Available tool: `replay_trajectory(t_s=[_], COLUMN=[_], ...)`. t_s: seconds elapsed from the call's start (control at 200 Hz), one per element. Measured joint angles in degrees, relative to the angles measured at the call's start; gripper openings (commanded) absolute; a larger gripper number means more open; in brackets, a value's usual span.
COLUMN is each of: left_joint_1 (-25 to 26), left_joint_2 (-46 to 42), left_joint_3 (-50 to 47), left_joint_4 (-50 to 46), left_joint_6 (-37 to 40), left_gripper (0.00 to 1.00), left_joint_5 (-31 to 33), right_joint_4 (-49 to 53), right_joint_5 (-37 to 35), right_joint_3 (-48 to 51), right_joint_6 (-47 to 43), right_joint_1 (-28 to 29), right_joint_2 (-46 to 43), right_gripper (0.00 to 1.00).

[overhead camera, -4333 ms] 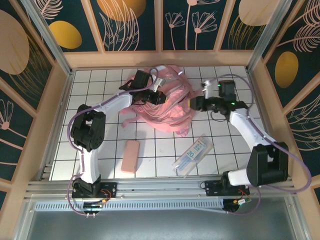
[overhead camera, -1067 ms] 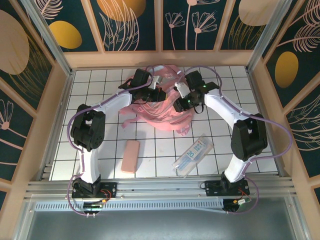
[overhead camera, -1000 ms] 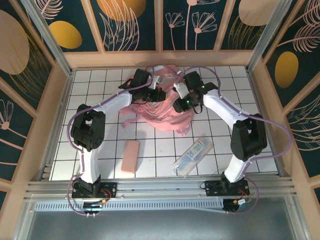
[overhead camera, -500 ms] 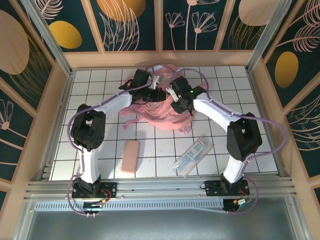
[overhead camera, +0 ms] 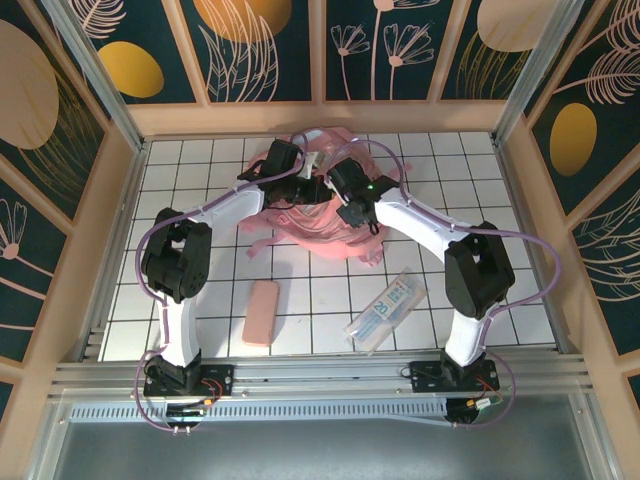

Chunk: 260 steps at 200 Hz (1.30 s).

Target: Pack the student bag

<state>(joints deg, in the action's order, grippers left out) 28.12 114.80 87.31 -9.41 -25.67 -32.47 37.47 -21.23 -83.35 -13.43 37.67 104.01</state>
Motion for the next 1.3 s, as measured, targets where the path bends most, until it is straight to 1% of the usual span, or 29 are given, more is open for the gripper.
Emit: replay_trajectory(t_s=[0.055, 0.125, 0.16, 0.205, 0.225, 0.33, 0.51, 0.621, 0.681, 0.731, 0.761, 0.816, 0.841, 0.876, 0.951, 1.001, 1.046, 1.206, 1.301], left_joint_1=[0.0, 0.0, 0.0, 0.0, 0.0, 0.0, 0.0, 0.0, 0.0, 0.0, 0.0, 0.0, 0.0, 0.0, 0.0, 0.0, 0.0, 0.0, 0.0], left_joint_2=[0.0, 0.0, 0.0, 0.0, 0.0, 0.0, 0.0, 0.0, 0.02, 0.02, 0.02, 0.02, 0.02, 0.02, 0.02, 0.02, 0.02, 0.11, 0.28], left_joint_3=[0.0, 0.0, 0.0, 0.0, 0.0, -0.04, -0.04, -0.04, -0.04, -0.04, -0.04, -0.04, -0.04, -0.04, -0.04, -0.04, -0.04, -0.04, -0.04], left_joint_4=[0.22, 0.22, 0.22, 0.22, 0.24, 0.22, 0.22, 0.26, 0.35, 0.39, 0.39, 0.39, 0.39, 0.37, 0.35, 0.35, 0.35, 0.37, 0.39], left_joint_6=[-0.11, -0.15, -0.15, -0.15, -0.15, -0.15, -0.17, -0.39, -0.57, -0.59, -0.59, -0.59, -0.59, -0.59, -0.59, -0.59, -0.59, -0.59, -0.59], left_gripper=[0.0, 0.0, 0.0, 0.0, 0.0, 0.0, 0.0, 0.0, 0.0, 0.0, 0.0, 0.0, 0.0, 0.0, 0.0, 0.0, 0.0, 0.0, 0.0], left_joint_5=[0.0, 0.0, 0.0, 0.0, 0.0, 0.0, 0.02, 0.04, 0.11, 0.11, 0.13, 0.13, 0.13, 0.13, 0.15, 0.15, 0.17, 0.15, 0.13], right_joint_4=[0.0, 0.0, 0.0, 0.0, 0.0, -0.04, -0.04, -0.04, -0.07, -0.07, -0.07, -0.07, -0.11, -0.22, -0.5, -0.61, -0.63, -0.66, -0.68], right_joint_5=[-0.02, 0.0, 0.02, 0.02, -0.04, -1.05, -1.25, -1.2, -1.2, -1.18, -1.18, -1.22, -1.27, -1.46, -1.95, -1.84, -1.53, 1.86, 3.3], right_joint_3=[0.0, 0.0, 0.0, 0.0, 0.0, 0.0, 0.0, 0.0, 0.0, 0.0, 0.0, 0.0, 0.0, 0.0, 0.02, 0.04, 0.04, 0.04, 0.04], right_joint_6=[-0.57, -0.17, -0.15, -0.13, 0.13, 0.26, 0.31, 0.44, 0.5, 0.61, 0.72, 0.79, 0.96, 1.14, 1.79, 1.99, 2.21, 3.98, 4.66], right_joint_1=[0.0, 0.0, 0.0, 0.0, 0.0, 0.0, 0.0, 0.02, 0.07, 0.11, 0.11, 0.11, 0.11, 0.11, 0.09, 0.04, -0.02, -0.66, -1.22], right_joint_2=[0.0, 0.0, 0.0, 0.0, 0.0, 0.0, 0.0, 0.0, 0.0, 0.0, 0.0, 0.0, 0.0, 0.0, -0.02, -0.13, -0.24, -0.9, -0.98], right_gripper=[0.16, 0.16, 0.21, 0.33, 0.36, 0.37, 0.32, 0.27, 0.23, 0.23, 0.25, 0.37, 0.41, 0.43, 0.43, 0.4, 0.35, 0.13, 0.09])
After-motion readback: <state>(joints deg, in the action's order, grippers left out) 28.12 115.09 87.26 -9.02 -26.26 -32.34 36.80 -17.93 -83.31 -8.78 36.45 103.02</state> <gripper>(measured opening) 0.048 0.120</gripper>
